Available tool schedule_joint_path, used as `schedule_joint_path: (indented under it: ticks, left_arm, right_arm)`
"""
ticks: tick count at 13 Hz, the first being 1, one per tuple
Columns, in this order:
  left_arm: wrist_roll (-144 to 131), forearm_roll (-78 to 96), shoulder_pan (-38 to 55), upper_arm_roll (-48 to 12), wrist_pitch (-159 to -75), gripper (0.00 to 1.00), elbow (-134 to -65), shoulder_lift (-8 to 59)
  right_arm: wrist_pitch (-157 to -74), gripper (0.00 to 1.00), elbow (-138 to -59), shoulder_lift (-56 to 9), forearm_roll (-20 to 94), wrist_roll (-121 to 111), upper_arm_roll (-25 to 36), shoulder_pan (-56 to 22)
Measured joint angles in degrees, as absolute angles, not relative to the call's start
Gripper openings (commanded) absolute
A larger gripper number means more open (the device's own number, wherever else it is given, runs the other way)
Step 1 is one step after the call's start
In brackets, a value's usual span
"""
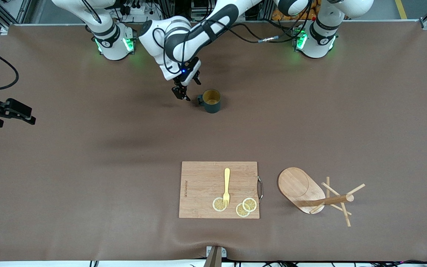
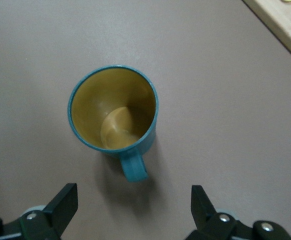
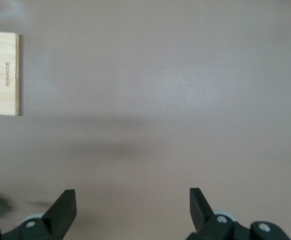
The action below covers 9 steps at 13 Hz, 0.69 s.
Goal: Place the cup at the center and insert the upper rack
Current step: 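Lower the left gripper and grasp the mug by its handle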
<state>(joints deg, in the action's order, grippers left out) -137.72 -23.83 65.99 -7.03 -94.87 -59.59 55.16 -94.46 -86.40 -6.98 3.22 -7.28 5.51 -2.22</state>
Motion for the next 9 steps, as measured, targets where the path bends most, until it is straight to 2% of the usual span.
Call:
schedule_joint_path:
  ticks: [7, 9]
  left_arm:
    - [-139.1, -24.7, 66.0, -7.0, -94.5, 0.99, -58.9, 59.1]
    - [-139.2, -24.7, 66.0, -6.9, -94.5, 0.60, -58.9, 59.9]
  right_arm:
    - [-97.7, 1.00, -89.1, -7.0, 3.0, -7.2, 5.6, -2.1]
    - [-97.7, 1.00, -89.1, -7.0, 2.3, -7.2, 5.6, -2.1]
